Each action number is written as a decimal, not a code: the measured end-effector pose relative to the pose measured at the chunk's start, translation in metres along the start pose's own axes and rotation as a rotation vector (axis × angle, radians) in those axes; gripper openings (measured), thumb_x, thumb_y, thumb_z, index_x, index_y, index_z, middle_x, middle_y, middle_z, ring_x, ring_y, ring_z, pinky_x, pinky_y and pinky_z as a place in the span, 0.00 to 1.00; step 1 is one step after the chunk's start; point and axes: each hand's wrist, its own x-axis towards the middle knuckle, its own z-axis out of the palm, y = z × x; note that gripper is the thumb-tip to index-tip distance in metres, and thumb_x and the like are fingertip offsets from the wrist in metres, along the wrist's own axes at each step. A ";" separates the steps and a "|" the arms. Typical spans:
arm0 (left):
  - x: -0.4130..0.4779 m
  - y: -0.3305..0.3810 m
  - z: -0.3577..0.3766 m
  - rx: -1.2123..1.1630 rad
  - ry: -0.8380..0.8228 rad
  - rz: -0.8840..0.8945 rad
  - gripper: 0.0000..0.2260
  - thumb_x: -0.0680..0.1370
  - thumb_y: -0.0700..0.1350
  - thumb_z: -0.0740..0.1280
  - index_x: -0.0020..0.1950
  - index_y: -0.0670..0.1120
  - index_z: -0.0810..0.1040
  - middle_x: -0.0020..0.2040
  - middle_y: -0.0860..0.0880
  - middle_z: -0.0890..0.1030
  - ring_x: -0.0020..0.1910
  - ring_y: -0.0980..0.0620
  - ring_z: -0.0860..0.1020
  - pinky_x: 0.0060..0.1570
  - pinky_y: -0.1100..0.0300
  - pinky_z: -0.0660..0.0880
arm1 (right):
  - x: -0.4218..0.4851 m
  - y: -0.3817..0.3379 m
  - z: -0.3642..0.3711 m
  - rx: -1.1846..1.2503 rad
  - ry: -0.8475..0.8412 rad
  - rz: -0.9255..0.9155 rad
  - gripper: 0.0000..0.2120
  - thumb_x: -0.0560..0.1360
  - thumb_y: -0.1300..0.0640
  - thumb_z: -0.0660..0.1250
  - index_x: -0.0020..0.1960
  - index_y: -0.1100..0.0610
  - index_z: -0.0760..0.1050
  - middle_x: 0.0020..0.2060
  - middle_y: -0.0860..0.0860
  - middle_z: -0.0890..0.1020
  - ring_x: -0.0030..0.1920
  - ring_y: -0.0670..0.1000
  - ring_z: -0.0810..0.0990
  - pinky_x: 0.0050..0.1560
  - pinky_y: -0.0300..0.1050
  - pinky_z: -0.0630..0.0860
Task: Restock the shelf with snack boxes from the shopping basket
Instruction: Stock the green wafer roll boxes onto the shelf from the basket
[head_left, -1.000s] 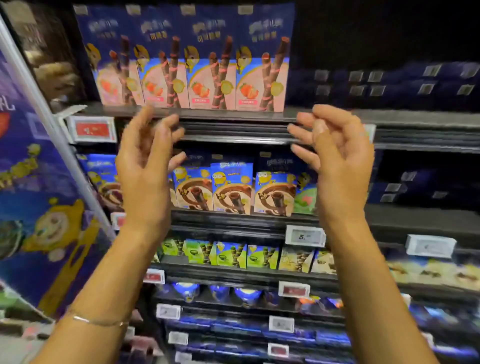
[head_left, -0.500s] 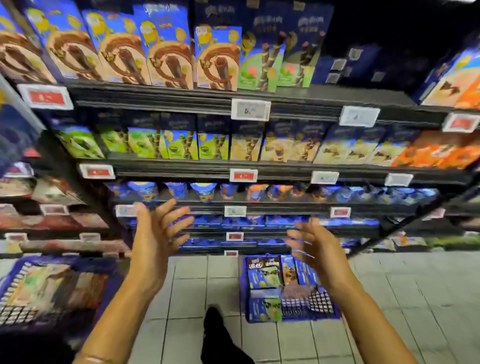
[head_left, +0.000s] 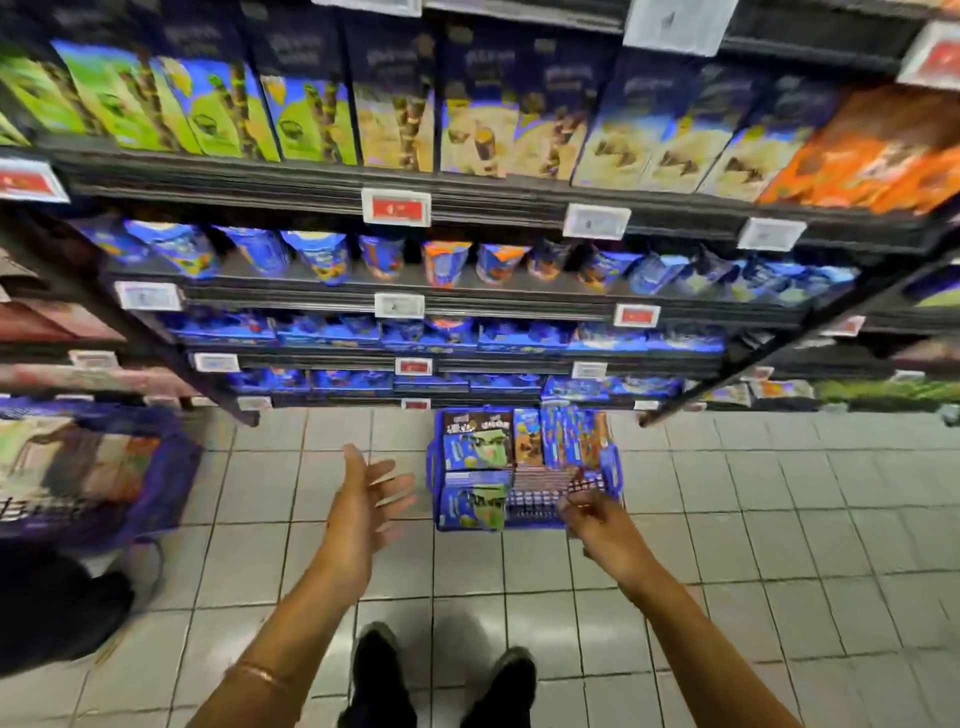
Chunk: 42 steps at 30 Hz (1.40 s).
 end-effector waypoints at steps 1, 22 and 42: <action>0.006 -0.011 0.006 0.002 0.010 -0.020 0.32 0.79 0.72 0.50 0.66 0.50 0.78 0.61 0.47 0.85 0.61 0.43 0.83 0.61 0.46 0.74 | 0.012 0.009 0.002 -0.036 0.003 -0.019 0.09 0.80 0.55 0.68 0.59 0.56 0.80 0.51 0.50 0.82 0.54 0.52 0.79 0.56 0.46 0.73; 0.387 -0.182 0.068 0.056 0.031 0.079 0.30 0.82 0.72 0.52 0.58 0.49 0.80 0.51 0.49 0.87 0.49 0.49 0.84 0.44 0.55 0.74 | 0.472 0.189 0.186 -0.940 -0.329 -0.577 0.47 0.73 0.42 0.74 0.82 0.52 0.52 0.79 0.56 0.57 0.79 0.60 0.54 0.77 0.56 0.57; 0.371 -0.208 0.116 -0.157 -0.235 0.274 0.26 0.79 0.70 0.64 0.62 0.50 0.83 0.62 0.45 0.86 0.57 0.44 0.86 0.50 0.50 0.83 | 0.398 0.185 0.174 0.395 -0.032 -0.786 0.11 0.74 0.47 0.75 0.54 0.49 0.82 0.47 0.49 0.85 0.44 0.45 0.85 0.39 0.39 0.79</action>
